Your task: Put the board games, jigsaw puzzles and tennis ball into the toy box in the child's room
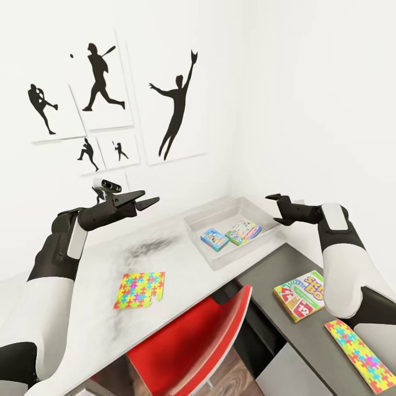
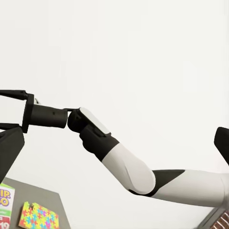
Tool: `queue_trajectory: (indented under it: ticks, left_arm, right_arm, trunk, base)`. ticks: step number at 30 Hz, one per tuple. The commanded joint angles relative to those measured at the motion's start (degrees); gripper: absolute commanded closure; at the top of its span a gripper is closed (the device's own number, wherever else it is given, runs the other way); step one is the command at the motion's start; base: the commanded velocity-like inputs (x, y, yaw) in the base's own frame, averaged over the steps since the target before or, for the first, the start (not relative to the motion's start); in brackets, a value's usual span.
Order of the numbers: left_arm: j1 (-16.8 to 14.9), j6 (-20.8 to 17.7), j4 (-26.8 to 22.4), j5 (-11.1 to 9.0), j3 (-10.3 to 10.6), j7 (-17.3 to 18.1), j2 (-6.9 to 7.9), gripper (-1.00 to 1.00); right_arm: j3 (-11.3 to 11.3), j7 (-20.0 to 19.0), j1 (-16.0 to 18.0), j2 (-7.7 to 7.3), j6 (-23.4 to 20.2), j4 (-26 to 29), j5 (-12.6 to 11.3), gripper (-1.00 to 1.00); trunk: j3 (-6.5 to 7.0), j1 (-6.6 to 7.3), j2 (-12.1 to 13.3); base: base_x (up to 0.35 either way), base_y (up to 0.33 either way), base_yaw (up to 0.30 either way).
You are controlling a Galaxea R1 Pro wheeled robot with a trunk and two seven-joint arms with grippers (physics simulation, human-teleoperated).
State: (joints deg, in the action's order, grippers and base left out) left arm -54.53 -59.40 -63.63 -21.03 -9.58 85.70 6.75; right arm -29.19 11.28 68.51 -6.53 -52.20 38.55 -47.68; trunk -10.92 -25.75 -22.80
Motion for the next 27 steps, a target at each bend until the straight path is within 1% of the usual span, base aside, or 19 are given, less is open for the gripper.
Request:
queue_trajectory:
  ticks: [1,10,16,27]
  left_arm:
    - [-0.05,-0.6,0.0,-0.03,0.01,0.17,0.02,-1.0]
    - [-0.05,-0.6,0.0,0.02,0.0,0.17,0.02,-1.0]
    - [-0.05,-0.6,0.0,0.03,0.0,0.17,0.02,-1.0]
    - [-0.05,-0.6,0.0,0.03,-0.02,0.16,0.02,-1.0]
  right_arm:
    - [-0.13,0.58,0.06,0.02,-0.18,0.04,-0.58,-1.0]
    - [-0.08,0.58,0.05,-0.05,-0.18,0.04,-0.57,-1.0]
    - [-0.08,0.59,-0.03,0.01,-0.18,0.06,-0.57,-1.0]
    - [-0.05,0.57,-0.04,0.1,-0.18,0.12,-0.58,-1.0]
  trunk:
    - [-0.03,-0.04,-0.12]
    - [0.83,-0.04,-0.12]
    - [1.4,-0.04,-0.12]
    - [2.44,-0.04,-0.12]
  base:
    - [-0.018,0.012,-0.002]
    - [-0.016,0.006,0.0]
    - [-0.179,0.079,0.0]
    - [-0.082,0.015,0.0]
